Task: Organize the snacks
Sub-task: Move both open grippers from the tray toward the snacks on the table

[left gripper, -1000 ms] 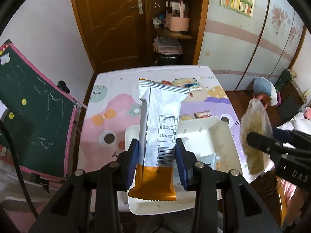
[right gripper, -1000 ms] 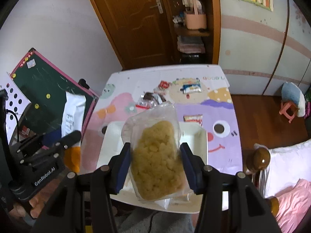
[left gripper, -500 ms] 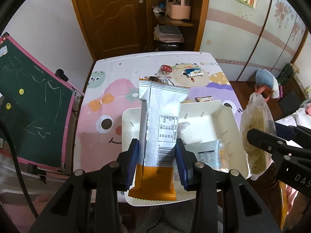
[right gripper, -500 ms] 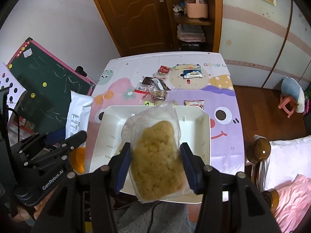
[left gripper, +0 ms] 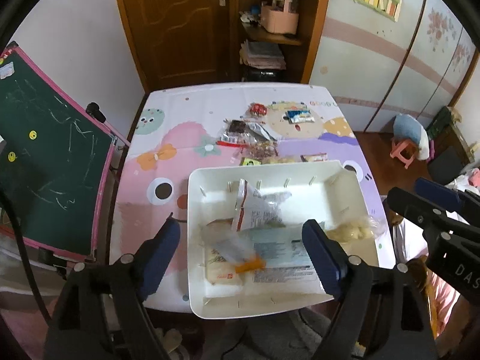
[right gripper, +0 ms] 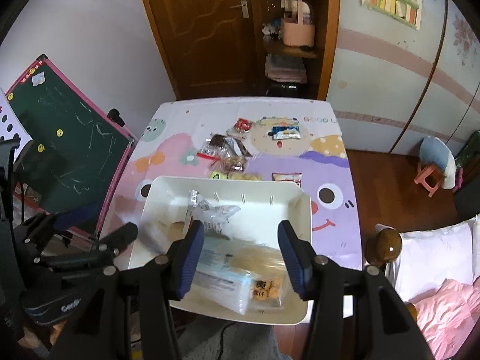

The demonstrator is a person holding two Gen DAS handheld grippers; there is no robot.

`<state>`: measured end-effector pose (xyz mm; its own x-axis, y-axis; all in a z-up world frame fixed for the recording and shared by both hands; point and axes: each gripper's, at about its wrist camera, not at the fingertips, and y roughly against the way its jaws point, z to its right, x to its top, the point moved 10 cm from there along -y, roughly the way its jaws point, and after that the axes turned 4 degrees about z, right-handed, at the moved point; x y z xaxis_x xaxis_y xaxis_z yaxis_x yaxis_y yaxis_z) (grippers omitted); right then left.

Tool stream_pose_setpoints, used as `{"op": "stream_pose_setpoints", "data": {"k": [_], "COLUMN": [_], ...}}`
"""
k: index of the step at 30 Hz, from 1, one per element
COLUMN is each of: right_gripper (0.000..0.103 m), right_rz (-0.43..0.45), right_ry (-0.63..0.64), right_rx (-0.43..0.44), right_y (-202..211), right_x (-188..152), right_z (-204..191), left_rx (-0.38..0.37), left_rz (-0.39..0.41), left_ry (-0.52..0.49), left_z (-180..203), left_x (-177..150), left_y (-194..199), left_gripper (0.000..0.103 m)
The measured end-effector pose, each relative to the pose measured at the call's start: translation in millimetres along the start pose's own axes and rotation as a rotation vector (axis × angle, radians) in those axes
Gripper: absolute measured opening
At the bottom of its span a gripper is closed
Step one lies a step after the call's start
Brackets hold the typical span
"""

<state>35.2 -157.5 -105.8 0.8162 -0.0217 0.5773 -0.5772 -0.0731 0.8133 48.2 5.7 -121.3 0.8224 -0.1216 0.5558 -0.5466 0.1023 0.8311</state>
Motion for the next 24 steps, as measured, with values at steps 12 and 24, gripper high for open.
{"op": "stream_pose_setpoints", "data": {"k": [12, 24], "right_gripper": [0.052, 0.052], "right_rz": [0.027, 0.051], "right_ry": [-0.028, -0.05], "right_rx": [0.002, -0.006], "right_y": [6.7, 15.6], "right_x": [4.4, 12.0], "right_z": [1.5, 6.2], "left_rx": [-0.023, -0.021], "left_rz": [0.002, 0.058], "left_ry": [0.003, -0.079], "left_z": [0.0, 21.3], "left_x": [1.2, 15.0], "left_y": [1.2, 13.6], "left_gripper": [0.083, 0.083]}}
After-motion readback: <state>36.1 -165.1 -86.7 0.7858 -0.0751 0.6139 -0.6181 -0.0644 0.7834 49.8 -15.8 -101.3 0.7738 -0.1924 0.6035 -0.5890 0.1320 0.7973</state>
